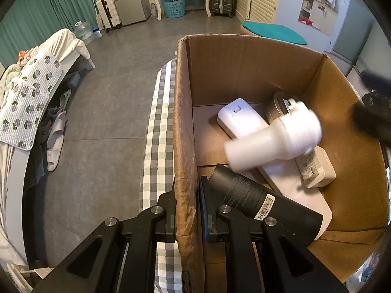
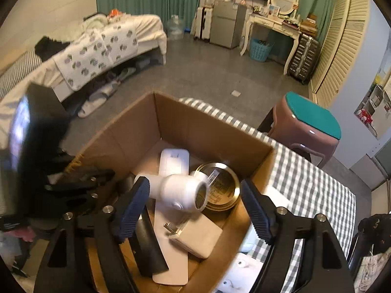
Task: Organize rigid objects
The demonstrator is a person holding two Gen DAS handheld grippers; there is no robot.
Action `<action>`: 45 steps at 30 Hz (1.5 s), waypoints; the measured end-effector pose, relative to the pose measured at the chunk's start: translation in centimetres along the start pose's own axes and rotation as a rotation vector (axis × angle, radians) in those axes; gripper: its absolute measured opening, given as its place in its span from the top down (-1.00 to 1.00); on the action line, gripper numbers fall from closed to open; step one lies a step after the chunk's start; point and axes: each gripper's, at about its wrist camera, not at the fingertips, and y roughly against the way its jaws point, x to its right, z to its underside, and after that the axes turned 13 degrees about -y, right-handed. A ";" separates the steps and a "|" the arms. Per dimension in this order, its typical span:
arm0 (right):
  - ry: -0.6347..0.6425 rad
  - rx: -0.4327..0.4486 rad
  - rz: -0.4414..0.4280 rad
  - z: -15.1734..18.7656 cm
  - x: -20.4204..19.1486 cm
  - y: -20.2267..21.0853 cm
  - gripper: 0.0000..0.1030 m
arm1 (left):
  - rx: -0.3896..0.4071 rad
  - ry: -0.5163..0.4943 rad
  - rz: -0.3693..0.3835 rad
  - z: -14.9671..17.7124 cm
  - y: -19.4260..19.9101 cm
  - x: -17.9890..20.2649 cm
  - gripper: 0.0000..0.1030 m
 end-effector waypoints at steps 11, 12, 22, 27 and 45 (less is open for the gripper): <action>-0.082 0.185 0.056 -0.5 7.5 9.5 -0.85 | -0.005 0.006 -0.002 -0.1 -0.1 -0.2 0.76; -0.085 0.180 0.085 -0.3 8.6 9.7 -0.86 | -0.006 0.007 -0.003 -0.2 -0.1 -0.3 0.76; -0.203 0.031 0.140 2.7 15.9 3.8 -0.87 | -0.005 0.010 -0.002 -0.2 -0.1 -0.5 0.76; -0.154 -0.042 0.090 3.2 16.5 -0.4 -0.87 | -0.007 0.014 -0.003 -0.1 0.1 -0.8 0.76; 0.070 -0.180 0.079 1.1 13.4 -11.1 -0.51 | -0.014 0.018 0.000 0.0 -0.2 -0.6 0.76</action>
